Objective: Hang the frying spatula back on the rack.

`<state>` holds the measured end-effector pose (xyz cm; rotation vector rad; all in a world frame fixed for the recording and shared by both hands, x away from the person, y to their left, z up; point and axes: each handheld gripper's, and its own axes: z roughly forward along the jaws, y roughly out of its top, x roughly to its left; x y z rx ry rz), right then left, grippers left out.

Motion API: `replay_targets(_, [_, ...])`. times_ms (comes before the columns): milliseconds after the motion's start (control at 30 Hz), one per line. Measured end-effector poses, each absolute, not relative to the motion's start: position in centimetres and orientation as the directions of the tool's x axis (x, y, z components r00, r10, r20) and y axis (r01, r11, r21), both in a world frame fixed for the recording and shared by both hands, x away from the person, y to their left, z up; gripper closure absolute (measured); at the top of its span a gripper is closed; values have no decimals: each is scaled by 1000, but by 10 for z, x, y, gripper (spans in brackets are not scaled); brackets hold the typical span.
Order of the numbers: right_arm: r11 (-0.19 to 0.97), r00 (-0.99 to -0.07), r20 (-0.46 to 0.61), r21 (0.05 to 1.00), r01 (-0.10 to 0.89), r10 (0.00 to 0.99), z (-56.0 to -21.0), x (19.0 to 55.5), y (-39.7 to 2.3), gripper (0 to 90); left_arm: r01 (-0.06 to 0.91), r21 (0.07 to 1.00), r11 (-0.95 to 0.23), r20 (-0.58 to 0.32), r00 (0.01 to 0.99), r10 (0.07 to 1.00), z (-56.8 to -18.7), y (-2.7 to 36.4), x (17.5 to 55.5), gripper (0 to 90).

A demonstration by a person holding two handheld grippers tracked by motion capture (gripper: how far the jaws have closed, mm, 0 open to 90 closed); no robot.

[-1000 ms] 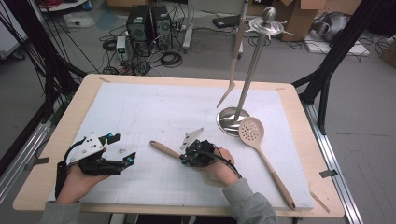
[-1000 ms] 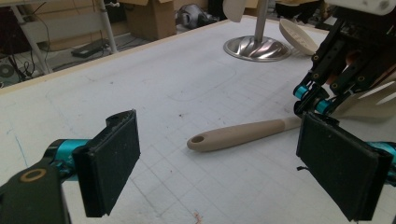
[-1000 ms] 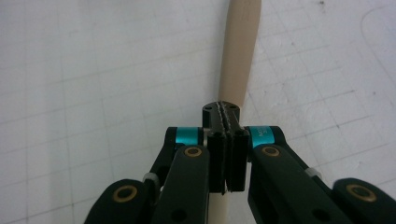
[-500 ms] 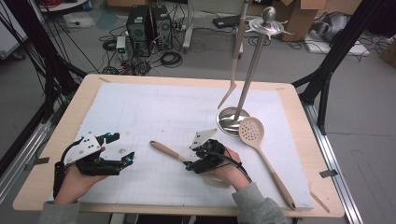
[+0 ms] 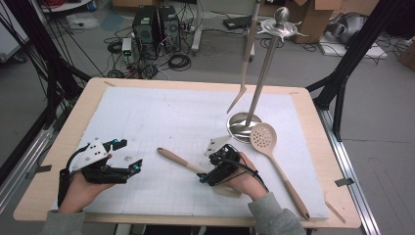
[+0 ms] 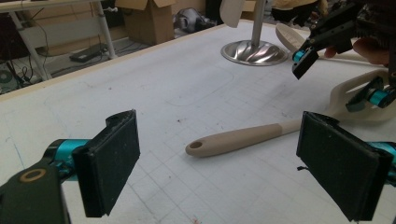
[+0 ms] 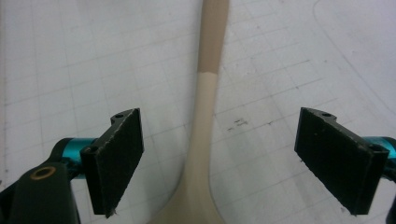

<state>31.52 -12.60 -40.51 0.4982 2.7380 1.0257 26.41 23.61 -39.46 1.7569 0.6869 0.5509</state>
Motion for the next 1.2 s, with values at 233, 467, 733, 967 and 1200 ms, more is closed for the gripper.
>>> replay_targets(233, [747, -935, -46, 616, 251, 352, -413, 319, -119, 232, 174, 960, -218, 25, 723, 690, -395, 236, 264, 137])
replay_targets(467, [770, -937, -27, 578, 270, 349, -417, 321, -115, 348, 179, 959, -220, 24, 724, 690, -396, 236, 264, 137])
replay_targets(733, [794, -938, -10, 536, 288, 346, -420, 322, -111, 463, 179, 958, -222, 24, 725, 688, -396, 236, 265, 137])
replay_targets(967, [805, -939, -8, 518, 290, 344, -421, 322, -106, 565, 180, 958, -223, 23, 726, 687, -397, 236, 265, 138])
replay_targets(1200, [812, -940, -4, 506, 292, 340, -420, 318, -106, 664, 182, 957, -225, 23, 726, 687, -397, 236, 265, 137])
